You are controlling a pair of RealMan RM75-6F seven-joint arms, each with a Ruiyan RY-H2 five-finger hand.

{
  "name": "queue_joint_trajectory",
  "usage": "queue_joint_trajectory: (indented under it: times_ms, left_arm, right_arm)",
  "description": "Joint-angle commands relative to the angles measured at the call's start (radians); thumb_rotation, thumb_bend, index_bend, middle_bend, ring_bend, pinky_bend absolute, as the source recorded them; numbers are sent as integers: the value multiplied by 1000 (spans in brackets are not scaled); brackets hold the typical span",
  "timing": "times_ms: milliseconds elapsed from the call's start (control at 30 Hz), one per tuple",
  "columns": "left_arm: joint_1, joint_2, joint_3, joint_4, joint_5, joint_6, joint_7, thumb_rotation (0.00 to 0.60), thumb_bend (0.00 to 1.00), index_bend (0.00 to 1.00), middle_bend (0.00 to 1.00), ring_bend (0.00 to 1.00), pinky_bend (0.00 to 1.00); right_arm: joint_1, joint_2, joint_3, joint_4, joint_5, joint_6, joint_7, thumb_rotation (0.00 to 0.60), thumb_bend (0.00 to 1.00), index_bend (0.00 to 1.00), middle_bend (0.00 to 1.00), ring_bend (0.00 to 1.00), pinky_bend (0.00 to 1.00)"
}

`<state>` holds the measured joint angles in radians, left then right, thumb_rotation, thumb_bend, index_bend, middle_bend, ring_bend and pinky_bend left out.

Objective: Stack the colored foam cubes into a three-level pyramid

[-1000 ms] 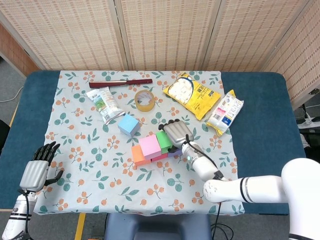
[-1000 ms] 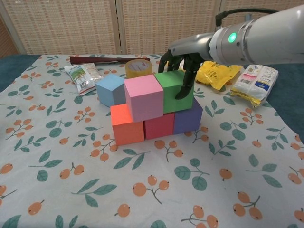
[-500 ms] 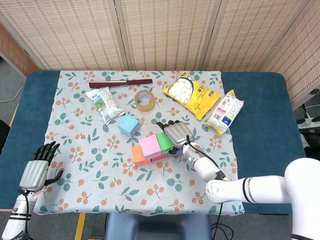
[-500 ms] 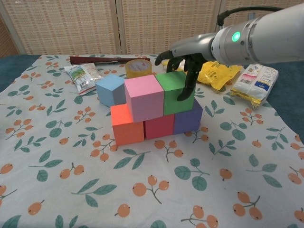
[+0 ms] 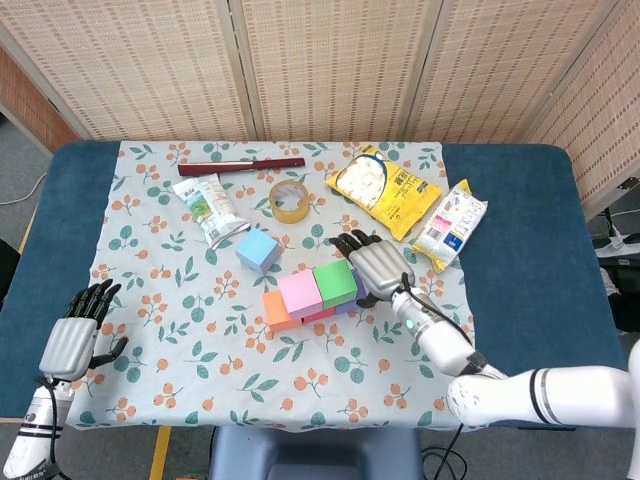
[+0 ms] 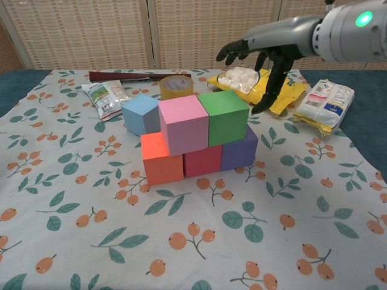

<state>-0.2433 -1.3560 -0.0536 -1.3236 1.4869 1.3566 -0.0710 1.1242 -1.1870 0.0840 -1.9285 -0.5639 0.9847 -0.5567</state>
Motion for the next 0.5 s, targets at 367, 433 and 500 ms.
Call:
queue_joint_trajectory:
  times_ms: [367, 433, 500]
  left_arm:
    - [-230, 58, -101, 7, -22, -255, -83, 600, 348, 0, 20, 7, 102]
    - [-269, 49, -111, 22, -32, -305, -87, 600, 357, 0, 13, 0, 102]
    - [-313, 31, -118, 57, -24, -344, -94, 600, 360, 0, 4, 0, 100]
  right_arm:
    - [-585, 103, -307, 51, -763, 418, 362, 600, 55, 0, 46, 0, 137]
    - [-640, 95, -323, 76, -805, 468, 383, 600, 55, 0, 46, 0, 133]
    - [-688, 94, -332, 102, -839, 500, 426, 600, 55, 0, 45, 0, 133]
